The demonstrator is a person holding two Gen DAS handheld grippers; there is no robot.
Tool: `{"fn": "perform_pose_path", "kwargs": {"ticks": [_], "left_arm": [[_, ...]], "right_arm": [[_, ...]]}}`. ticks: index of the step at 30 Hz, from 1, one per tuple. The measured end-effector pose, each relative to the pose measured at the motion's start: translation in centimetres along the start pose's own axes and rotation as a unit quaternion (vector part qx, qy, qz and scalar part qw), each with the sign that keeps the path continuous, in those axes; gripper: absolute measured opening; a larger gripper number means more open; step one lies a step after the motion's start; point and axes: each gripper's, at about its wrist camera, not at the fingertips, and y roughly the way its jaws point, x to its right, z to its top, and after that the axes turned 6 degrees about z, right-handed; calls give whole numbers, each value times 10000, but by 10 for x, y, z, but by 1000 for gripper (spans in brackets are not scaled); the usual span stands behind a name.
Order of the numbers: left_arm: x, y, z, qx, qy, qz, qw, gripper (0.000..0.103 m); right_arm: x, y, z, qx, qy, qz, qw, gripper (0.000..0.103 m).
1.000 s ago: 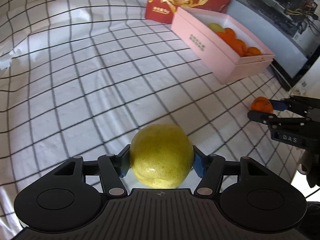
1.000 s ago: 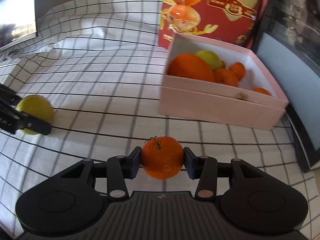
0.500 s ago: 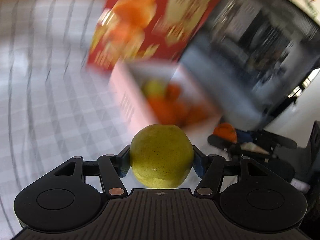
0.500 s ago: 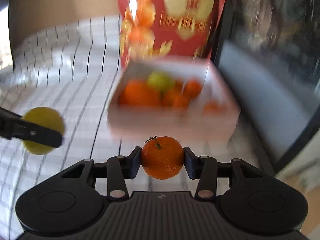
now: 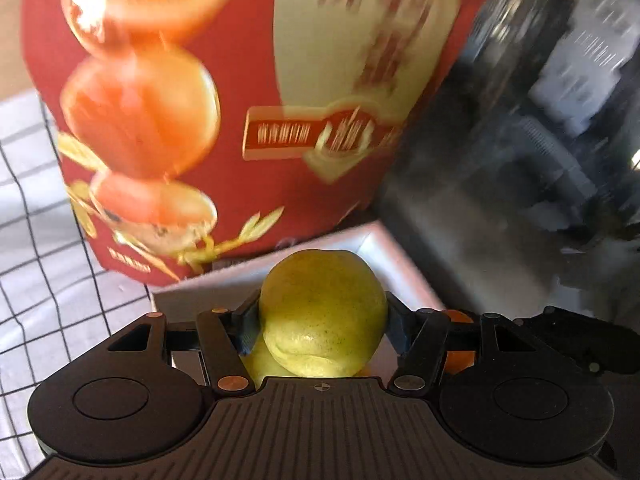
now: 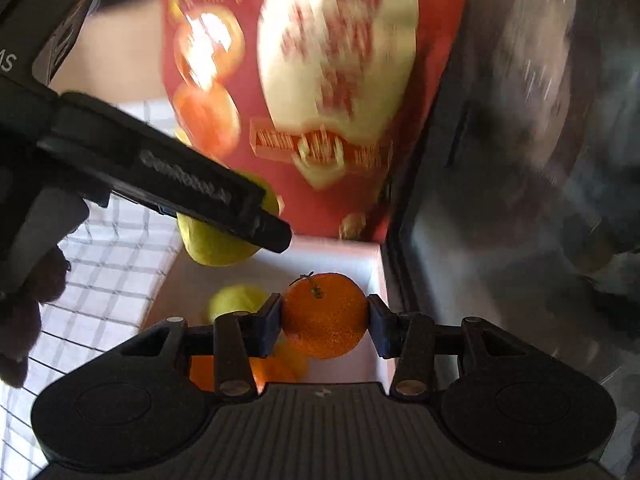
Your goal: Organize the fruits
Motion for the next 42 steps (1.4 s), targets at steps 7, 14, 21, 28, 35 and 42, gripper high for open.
{"fn": "perform_pose_path", "kwargs": {"ticks": [7,14,21,28,35,42], "left_arm": [[5,34,3,-11,101,474,9988,67],[3,0,9,616,-202,209,9977,63],[-8,-73,-46,1431,-654,626,9856,63],[-17,-125,-148,1587,-850,1082,9777,63],[-3,-130,-234,1503,-845,1978,9650,63],[9,-93,-258,1292,-830,2326,9604,63]], "right_arm": [[10,55,-16,-488,172,246,9984,45],[6,69,-20,-593,88,302,9977,57],[9,33,-26,-32,167,285,9994,69],[-18,-31,-55,563,-272,389,9973,77],[-42,-64,-103,445,-426,710,9956,80],[-55,-44,-140,-202,-155,683,9973,80]]}}
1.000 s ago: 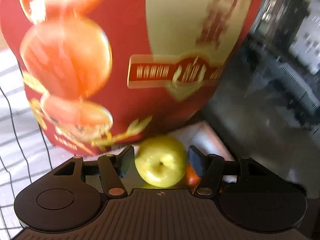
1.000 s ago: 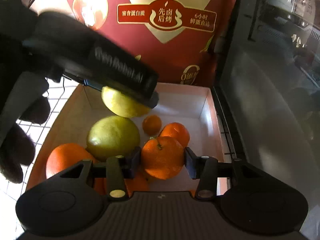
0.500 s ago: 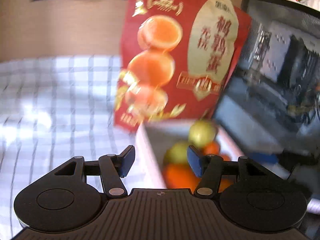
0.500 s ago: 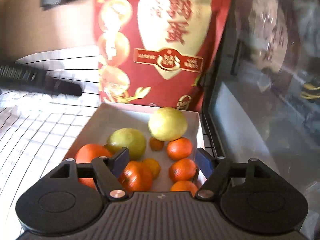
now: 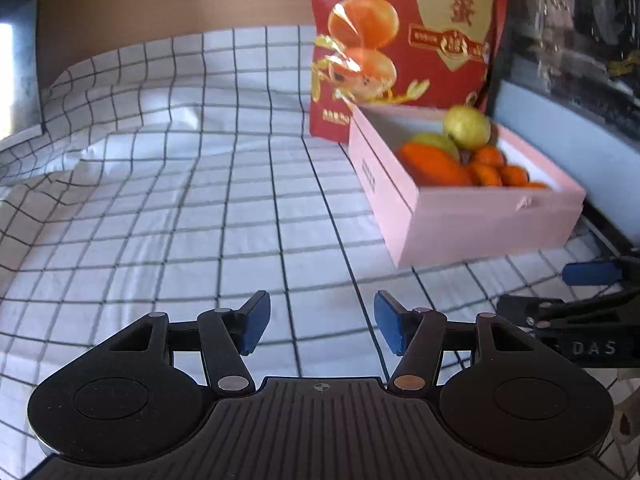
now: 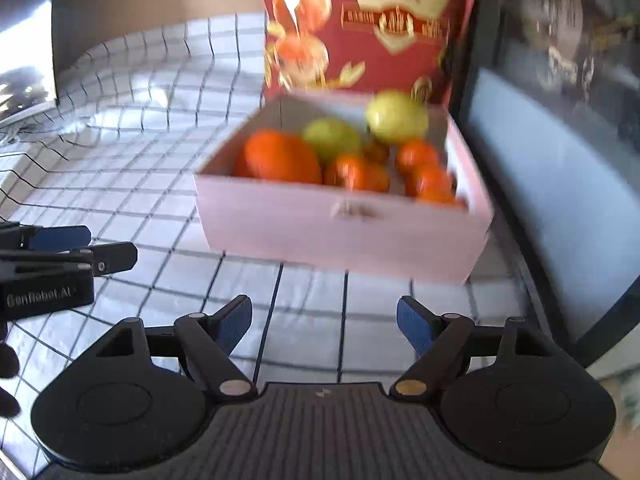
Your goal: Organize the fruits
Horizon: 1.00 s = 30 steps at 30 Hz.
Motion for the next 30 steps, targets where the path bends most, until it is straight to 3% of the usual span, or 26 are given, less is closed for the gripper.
{"fn": "perform_pose_path", "kwargs": {"ticks": [2,8,11,22,30], "left_arm": [[3,6,-5,-117,-55,-41,9999,64],[14,9,-12,205,64,146,9997,69],[14,12,-10,198,4,148,9997,69],[14,13,-8,195,35,169,9997,70],[14,13,-8,195,33,163,9997,70]], "right_arm": [[-3,7,-4,-58,21,-31,10000,80],[-1,18,-7,-10,214,-275,9994,89],[3,21,-10,91,201,-391,9990,103],[12,28,-13,452,294,-304,9981,103],[13,28,-12,451,324,-284,9981,103]]}}
